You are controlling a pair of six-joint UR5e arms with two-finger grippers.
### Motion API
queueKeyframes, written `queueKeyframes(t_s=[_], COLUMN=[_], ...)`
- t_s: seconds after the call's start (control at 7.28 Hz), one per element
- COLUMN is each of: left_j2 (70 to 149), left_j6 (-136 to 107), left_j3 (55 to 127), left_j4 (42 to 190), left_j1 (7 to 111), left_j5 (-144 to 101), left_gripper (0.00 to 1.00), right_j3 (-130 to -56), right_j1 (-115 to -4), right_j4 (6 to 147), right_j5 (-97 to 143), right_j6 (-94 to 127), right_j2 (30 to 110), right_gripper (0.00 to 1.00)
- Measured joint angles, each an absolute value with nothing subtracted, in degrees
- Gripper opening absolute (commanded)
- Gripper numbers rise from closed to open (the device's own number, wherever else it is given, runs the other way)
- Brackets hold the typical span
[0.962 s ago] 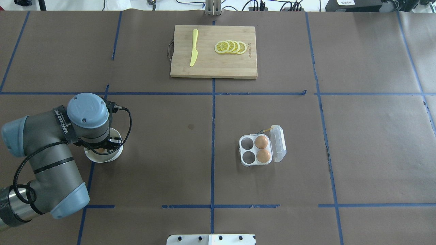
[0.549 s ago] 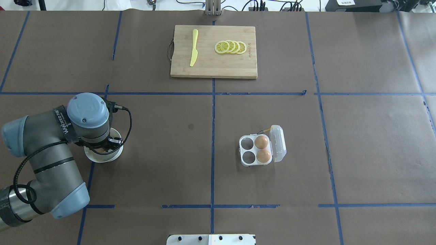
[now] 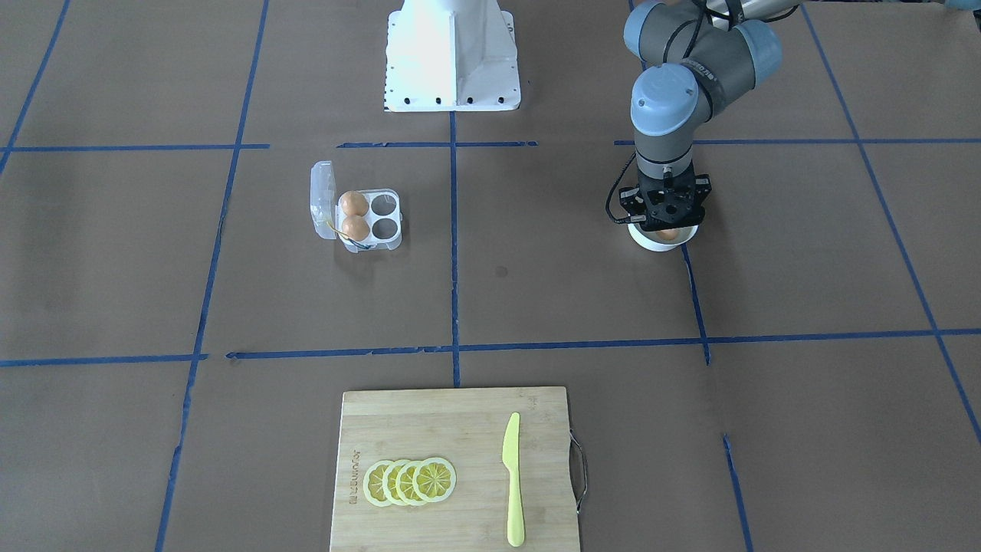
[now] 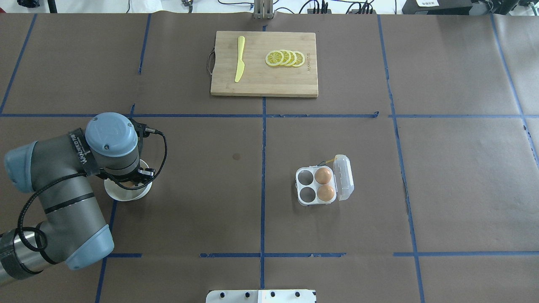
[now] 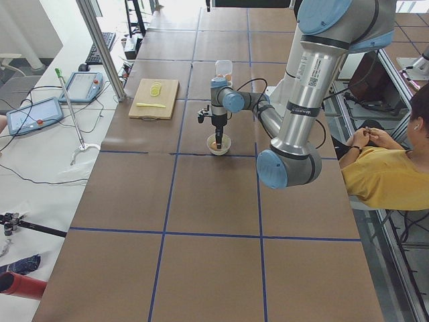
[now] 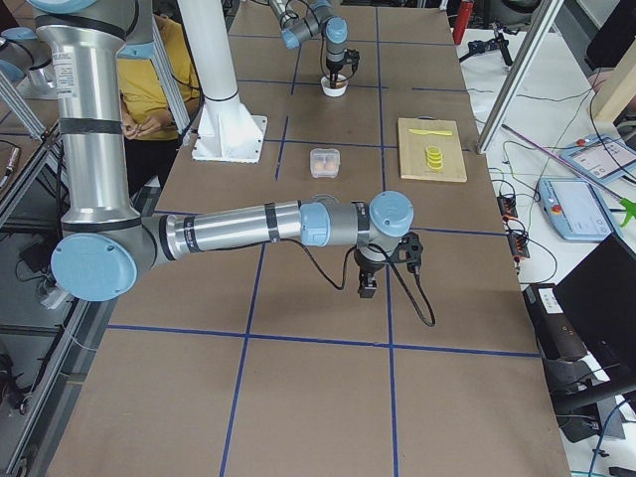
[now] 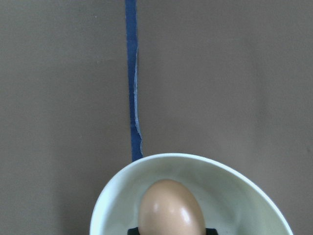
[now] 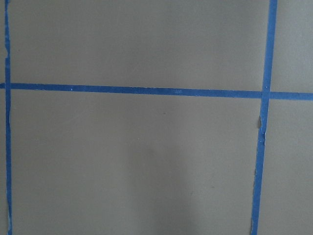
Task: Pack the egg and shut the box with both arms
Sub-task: 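Close the left gripper around the brown egg inside the bowl, then lift the egg with the left gripper and carry it to the carton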
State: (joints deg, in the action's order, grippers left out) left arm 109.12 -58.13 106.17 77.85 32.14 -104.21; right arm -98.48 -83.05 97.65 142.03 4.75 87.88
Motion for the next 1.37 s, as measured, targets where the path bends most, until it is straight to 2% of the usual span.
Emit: queueKeyframes(t_s=[1.37], left_j2=[110.09], left_j6=[-56.82], left_j3=[113.36], left_j4=[75.06], left_j1=[37.17], left_j5=[-104.42], left_gripper=[0.00], right_j3=[-98.70], right_j1=[-83.01], right_j4=[97.65], right_j5=[142.03], right_j6=[4.66], right_j2=[88.24], right_gripper=[1.00])
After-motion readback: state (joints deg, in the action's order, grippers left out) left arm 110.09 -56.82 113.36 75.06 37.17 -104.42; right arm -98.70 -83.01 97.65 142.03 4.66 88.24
